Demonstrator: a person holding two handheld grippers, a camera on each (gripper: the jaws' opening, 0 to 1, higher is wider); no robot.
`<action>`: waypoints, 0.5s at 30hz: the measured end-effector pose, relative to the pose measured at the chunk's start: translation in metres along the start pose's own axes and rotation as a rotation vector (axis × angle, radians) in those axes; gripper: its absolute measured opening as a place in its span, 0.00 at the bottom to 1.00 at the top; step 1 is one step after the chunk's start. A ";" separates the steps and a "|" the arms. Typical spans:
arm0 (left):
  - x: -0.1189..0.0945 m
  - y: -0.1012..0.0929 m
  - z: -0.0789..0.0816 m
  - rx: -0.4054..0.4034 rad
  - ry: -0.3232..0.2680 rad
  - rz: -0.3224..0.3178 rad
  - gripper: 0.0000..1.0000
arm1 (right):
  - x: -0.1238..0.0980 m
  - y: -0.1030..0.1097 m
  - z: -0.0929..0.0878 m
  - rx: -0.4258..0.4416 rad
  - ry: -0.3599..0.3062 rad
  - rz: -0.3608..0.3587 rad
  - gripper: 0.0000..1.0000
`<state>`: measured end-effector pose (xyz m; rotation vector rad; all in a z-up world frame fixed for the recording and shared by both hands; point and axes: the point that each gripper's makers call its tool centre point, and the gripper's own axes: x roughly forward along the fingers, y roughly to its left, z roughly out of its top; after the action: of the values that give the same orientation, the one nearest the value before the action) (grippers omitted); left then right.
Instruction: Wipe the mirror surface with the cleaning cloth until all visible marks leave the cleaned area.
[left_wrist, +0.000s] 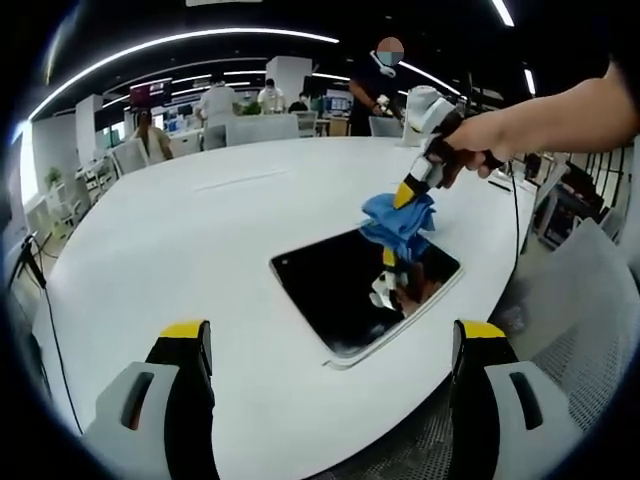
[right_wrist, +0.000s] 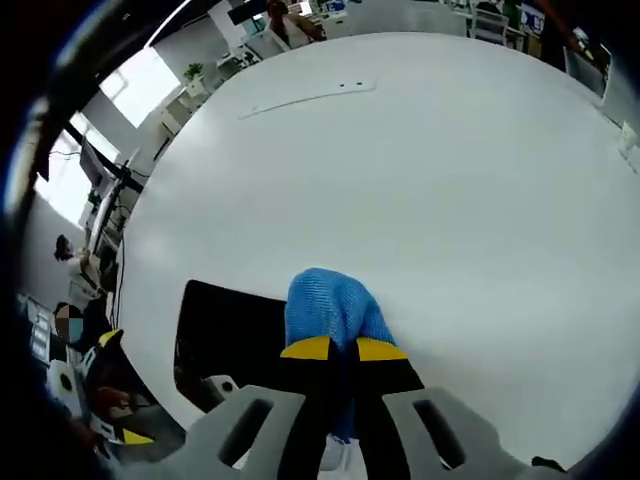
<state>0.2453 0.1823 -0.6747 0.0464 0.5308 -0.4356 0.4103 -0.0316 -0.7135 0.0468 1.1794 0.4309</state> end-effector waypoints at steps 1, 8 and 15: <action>0.000 0.000 0.000 -0.001 0.000 0.000 0.99 | -0.003 -0.005 -0.002 0.002 0.000 -0.004 0.01; -0.001 0.002 -0.001 -0.003 0.002 0.010 0.99 | -0.023 -0.029 -0.005 0.019 -0.010 -0.011 0.01; -0.001 0.005 -0.001 0.000 0.004 0.023 0.99 | -0.039 -0.045 -0.009 0.040 -0.010 -0.012 0.02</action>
<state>0.2459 0.1877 -0.6756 0.0532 0.5337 -0.4131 0.4043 -0.0884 -0.6945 0.0766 1.1783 0.3957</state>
